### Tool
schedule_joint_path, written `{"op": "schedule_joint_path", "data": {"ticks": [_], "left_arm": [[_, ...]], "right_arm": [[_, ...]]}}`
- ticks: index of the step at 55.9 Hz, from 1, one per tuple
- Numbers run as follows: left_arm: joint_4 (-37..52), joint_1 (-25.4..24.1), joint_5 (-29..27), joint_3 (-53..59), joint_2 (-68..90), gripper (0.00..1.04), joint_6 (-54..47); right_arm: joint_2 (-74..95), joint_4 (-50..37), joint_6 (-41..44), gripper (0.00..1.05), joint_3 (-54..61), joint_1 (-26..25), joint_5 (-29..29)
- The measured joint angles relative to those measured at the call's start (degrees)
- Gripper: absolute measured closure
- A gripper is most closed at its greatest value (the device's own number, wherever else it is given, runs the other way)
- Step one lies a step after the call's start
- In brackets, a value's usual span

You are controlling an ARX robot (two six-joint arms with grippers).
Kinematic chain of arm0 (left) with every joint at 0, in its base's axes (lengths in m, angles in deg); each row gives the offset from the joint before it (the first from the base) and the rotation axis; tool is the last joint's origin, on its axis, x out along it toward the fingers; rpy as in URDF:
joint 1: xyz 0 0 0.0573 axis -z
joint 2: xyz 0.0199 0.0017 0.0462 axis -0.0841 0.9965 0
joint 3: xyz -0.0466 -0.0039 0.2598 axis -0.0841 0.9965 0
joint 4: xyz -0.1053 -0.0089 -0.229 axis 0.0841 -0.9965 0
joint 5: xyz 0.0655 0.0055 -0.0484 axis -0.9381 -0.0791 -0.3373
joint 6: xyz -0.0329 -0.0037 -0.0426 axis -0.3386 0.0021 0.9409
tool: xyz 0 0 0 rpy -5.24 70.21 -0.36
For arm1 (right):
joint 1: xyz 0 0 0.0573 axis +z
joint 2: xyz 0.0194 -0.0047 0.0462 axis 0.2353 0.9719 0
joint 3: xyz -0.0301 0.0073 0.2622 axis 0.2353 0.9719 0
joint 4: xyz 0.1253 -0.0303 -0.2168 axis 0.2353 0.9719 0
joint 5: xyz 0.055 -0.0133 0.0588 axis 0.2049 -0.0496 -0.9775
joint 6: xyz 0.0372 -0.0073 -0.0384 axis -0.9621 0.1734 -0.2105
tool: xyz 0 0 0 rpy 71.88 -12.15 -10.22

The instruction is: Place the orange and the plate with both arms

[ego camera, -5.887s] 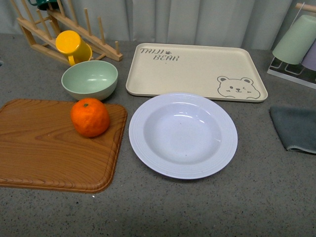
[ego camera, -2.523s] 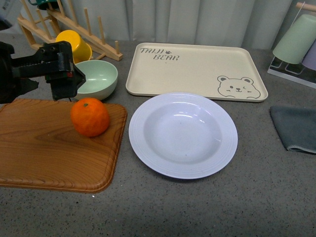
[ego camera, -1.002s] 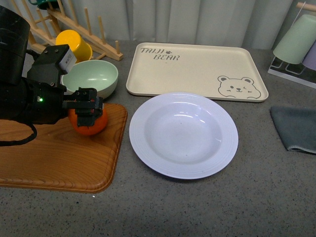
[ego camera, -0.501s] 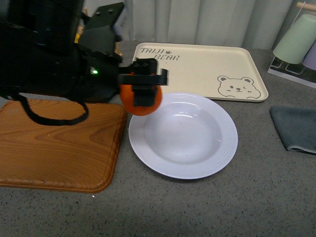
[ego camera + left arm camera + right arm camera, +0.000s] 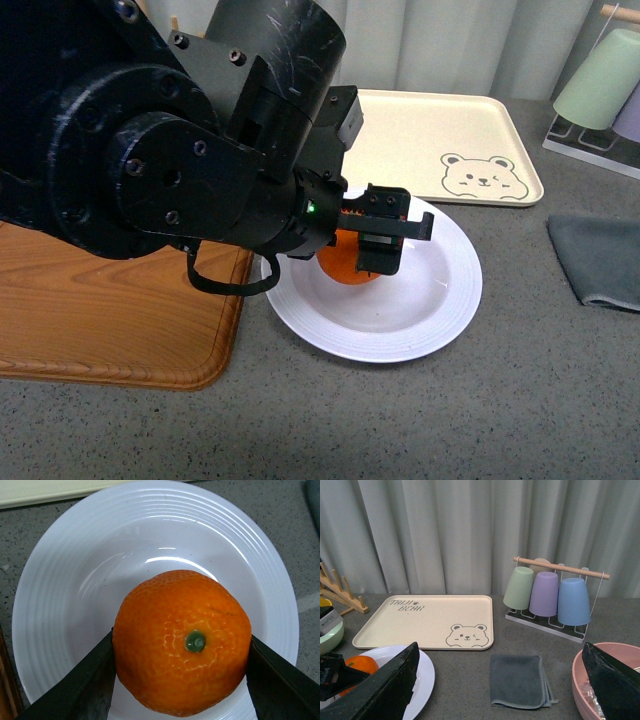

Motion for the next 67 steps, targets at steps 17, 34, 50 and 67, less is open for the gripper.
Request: {"op": "schedule_joint_path", "data": {"ticks": [17, 34, 50, 67], "left_arm": [[-1.29, -0.74, 0.09, -2.01, 3.54, 0.4, 0.57], [-0.15, -1.16, -1.64, -1.27, 3.1, 0.11, 1.18], [4.79, -2.4, -8.28, 6.27, -10.71, 0.06, 3.21], [12.11, -11.85, -24.2, 29.29, -33.18, 0.06, 6.1]], "right_arm": [[0.0, 0.0, 0.0, 0.09, 0.0, 0.0, 0.0], [0.0, 0.0, 0.0, 0.09, 0.0, 0.0, 0.0], [0.0, 0.0, 0.0, 0.09, 0.0, 0.0, 0.0], [0.0, 0.0, 0.0, 0.09, 0.0, 0.0, 0.0]]}}
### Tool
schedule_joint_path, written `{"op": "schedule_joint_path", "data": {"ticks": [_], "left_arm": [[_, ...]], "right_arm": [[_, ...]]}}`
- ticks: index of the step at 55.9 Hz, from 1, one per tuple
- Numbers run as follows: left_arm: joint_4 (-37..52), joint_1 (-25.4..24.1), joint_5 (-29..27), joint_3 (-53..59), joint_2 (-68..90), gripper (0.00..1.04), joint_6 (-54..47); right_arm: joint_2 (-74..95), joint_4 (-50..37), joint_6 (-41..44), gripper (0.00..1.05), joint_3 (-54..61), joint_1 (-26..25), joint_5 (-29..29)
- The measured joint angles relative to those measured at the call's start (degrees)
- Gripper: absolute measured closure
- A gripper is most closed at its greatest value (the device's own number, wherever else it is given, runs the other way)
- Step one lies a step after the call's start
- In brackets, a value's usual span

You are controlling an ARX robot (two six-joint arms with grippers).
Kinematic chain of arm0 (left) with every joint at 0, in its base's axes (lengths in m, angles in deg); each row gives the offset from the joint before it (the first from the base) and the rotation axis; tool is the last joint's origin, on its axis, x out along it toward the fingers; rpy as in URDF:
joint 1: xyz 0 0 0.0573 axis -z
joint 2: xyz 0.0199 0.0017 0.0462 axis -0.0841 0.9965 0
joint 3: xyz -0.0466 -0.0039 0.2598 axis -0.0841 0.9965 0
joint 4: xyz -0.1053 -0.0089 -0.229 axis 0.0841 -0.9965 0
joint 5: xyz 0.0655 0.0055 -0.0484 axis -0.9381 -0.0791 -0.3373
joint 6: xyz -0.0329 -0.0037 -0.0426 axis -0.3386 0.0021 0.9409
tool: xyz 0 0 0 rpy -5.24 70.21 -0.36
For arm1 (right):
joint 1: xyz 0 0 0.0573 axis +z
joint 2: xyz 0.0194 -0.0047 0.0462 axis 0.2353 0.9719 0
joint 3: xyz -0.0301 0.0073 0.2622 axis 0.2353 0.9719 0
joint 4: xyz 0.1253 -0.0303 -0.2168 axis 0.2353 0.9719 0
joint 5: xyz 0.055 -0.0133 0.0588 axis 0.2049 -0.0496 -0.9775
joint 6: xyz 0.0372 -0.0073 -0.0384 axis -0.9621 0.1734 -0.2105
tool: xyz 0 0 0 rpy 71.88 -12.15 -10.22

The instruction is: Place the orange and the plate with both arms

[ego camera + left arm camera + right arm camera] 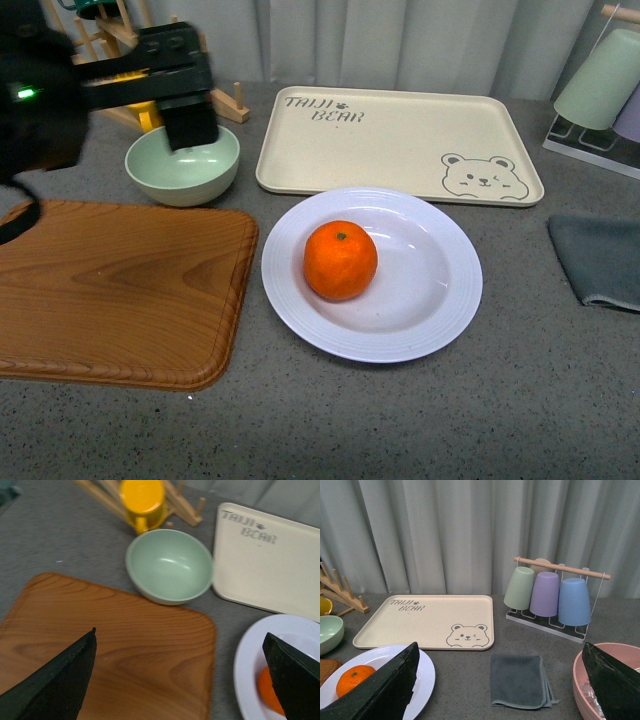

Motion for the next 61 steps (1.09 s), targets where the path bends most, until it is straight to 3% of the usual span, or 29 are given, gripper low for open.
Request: {"op": "schedule_joint_path", "data": {"ticks": [10, 15, 20, 40, 50, 54, 61], "left_arm": [[1.2, -2.99, -1.09, 6.32, -5.7, 0.07, -0.81], [23.78, -4.57, 5.81, 12.72, -1.33, 0.23, -8.57], [35.28, -6.21, 7.72, 17.57, -2.99, 0.37, -14.03], [27.23, -12.13, 12.87, 25.44, -23.67, 1.0, -18.53], [20.41, -14.12, 15.17, 28.0, -33.44, 1.01, -18.95], [17.62, -17.05, 19.1, 28.79, -36.89, 1.01, -18.99], [12.66, -19.06, 19.67, 29.68, -43.1, 1.01, -18.99]], "right_arm": [[0.0, 0.0, 0.0, 0.09, 0.0, 0.0, -0.02], [0.0, 0.0, 0.02, 0.09, 0.0, 0.0, -0.04], [0.0, -0.02, 0.0, 0.09, 0.0, 0.0, 0.04], [0.0, -0.02, 0.0, 0.09, 0.0, 0.0, 0.0], [0.0, -0.02, 0.0, 0.09, 0.0, 0.0, 0.02], [0.0, -0.02, 0.0, 0.09, 0.0, 0.0, 0.0], [0.0, -0.02, 0.0, 0.09, 0.0, 0.0, 0.02]]}}
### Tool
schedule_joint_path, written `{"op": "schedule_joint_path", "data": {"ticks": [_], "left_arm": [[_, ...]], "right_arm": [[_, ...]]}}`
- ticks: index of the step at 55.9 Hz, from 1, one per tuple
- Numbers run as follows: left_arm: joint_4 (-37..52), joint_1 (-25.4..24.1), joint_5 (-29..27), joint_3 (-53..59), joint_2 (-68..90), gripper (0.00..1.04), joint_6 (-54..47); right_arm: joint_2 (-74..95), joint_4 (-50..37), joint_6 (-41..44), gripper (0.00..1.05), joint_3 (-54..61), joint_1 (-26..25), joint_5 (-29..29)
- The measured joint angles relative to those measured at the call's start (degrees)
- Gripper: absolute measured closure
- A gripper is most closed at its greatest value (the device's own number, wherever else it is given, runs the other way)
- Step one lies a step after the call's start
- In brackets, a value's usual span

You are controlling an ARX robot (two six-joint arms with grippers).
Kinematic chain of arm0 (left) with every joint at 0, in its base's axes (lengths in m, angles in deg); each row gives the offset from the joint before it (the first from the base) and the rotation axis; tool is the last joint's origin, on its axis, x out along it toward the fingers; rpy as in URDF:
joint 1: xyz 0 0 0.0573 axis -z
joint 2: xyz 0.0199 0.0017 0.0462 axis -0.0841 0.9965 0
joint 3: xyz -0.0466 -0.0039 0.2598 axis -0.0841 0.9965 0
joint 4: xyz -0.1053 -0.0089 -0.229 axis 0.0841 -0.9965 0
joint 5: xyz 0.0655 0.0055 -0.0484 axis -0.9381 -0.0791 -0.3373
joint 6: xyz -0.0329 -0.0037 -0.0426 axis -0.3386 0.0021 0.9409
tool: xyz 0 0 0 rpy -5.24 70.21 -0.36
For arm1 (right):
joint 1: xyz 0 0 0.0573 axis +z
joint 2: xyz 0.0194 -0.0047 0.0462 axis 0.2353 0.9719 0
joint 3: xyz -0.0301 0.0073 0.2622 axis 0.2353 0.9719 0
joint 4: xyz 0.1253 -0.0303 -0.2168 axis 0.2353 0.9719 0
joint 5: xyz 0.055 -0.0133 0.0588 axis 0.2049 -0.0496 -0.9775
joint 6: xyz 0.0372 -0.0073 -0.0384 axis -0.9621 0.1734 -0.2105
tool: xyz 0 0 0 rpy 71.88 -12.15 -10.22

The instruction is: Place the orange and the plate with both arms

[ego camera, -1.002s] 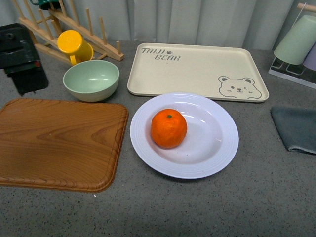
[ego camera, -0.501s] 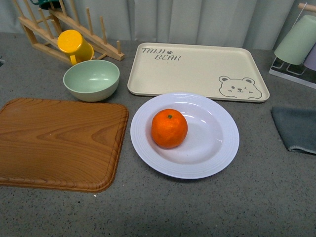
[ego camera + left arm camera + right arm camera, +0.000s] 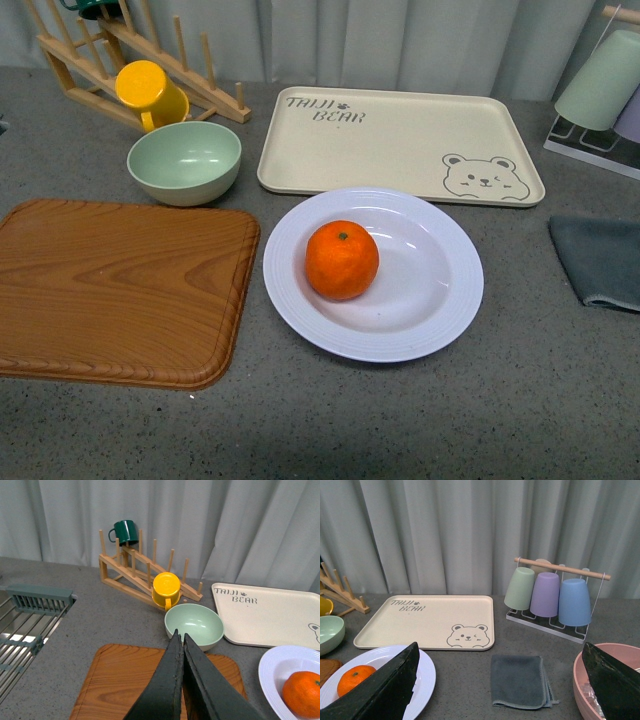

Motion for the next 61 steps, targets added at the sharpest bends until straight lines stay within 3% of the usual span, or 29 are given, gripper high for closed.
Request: {"op": "schedule_joint_path", "data": {"ticks": [35, 61], "left_arm": [[-20.98, -0.04, 0.35, 0.24, -22.99, 1.01, 0.0], [-30.14, -0.04, 0.35, 0.24, -32.33, 1.01, 0.0]], "right_arm": [[0.0, 0.0, 0.0, 0.09, 0.0, 0.0, -0.02], [0.0, 0.0, 0.0, 0.09, 0.0, 0.0, -0.02]]}}
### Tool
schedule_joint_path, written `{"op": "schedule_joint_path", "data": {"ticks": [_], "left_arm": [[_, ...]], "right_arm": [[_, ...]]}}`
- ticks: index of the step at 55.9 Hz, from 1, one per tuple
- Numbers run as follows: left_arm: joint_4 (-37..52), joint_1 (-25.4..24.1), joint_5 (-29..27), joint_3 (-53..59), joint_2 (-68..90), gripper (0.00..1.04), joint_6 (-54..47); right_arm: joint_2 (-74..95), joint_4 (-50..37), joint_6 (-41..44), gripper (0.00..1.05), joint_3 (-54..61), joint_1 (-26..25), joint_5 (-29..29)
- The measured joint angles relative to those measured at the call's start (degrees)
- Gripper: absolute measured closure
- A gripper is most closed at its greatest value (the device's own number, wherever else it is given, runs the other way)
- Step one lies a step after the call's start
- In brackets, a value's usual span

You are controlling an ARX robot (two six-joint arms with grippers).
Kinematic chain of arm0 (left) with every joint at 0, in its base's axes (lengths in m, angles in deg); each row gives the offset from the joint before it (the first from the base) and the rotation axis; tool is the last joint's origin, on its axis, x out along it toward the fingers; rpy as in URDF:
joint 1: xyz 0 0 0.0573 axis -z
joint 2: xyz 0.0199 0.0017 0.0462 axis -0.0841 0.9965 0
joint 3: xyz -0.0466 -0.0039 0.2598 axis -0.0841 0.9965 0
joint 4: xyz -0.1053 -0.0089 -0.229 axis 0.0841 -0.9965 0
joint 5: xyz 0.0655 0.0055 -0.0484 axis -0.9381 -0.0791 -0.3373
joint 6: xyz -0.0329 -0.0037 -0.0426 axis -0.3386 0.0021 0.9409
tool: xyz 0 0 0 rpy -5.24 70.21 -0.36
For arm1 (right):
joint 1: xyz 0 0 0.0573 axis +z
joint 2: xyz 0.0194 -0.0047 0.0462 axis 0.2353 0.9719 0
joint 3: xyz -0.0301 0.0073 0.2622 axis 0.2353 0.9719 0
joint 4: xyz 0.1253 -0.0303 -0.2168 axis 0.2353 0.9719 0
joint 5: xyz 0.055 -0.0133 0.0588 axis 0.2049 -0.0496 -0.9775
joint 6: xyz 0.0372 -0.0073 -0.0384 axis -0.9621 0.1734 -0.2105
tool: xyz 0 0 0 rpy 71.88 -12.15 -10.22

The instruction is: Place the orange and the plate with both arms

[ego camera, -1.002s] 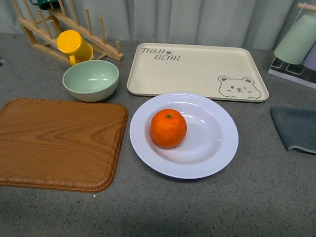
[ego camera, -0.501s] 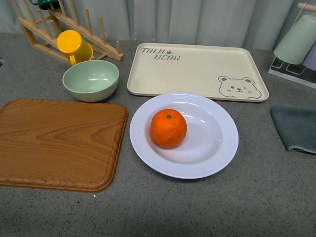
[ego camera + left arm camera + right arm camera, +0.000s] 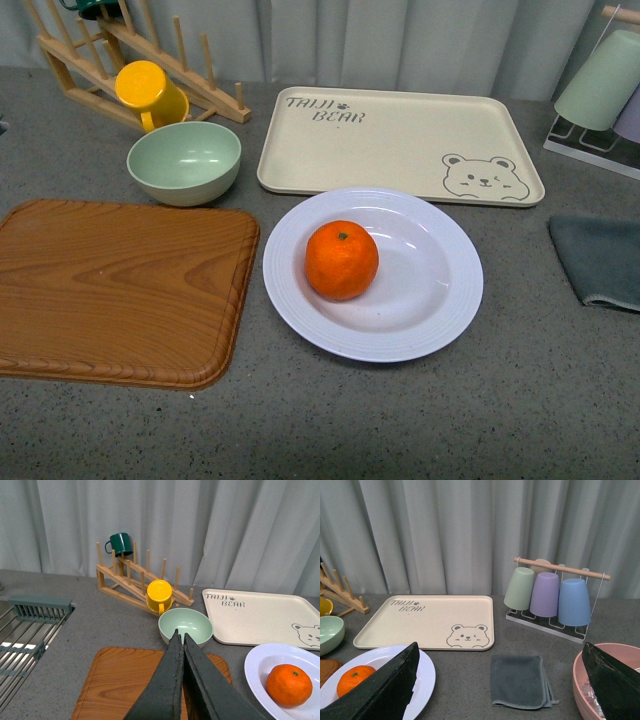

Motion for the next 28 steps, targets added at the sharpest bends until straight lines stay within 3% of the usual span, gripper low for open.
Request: {"op": "schedule_joint_path", "data": {"ticks": [11, 17, 25, 28], "left_arm": [[-3.13, 0.0, 0.0, 0.0, -3.08, 1.01, 0.0], [-12.39, 0.0, 0.02, 0.0, -10.67, 1.01, 0.0], [-13.11, 0.0, 0.02, 0.0, -12.66, 1.01, 0.0], [-13.11, 0.0, 0.0, 0.0, -12.66, 0.94, 0.0]], "right_arm": [[0.0, 0.0, 0.0, 0.09, 0.0, 0.0, 0.0], [0.0, 0.0, 0.0, 0.09, 0.0, 0.0, 0.02], [0.0, 0.0, 0.0, 0.09, 0.0, 0.0, 0.0], [0.0, 0.0, 0.0, 0.09, 0.0, 0.0, 0.02]]}}
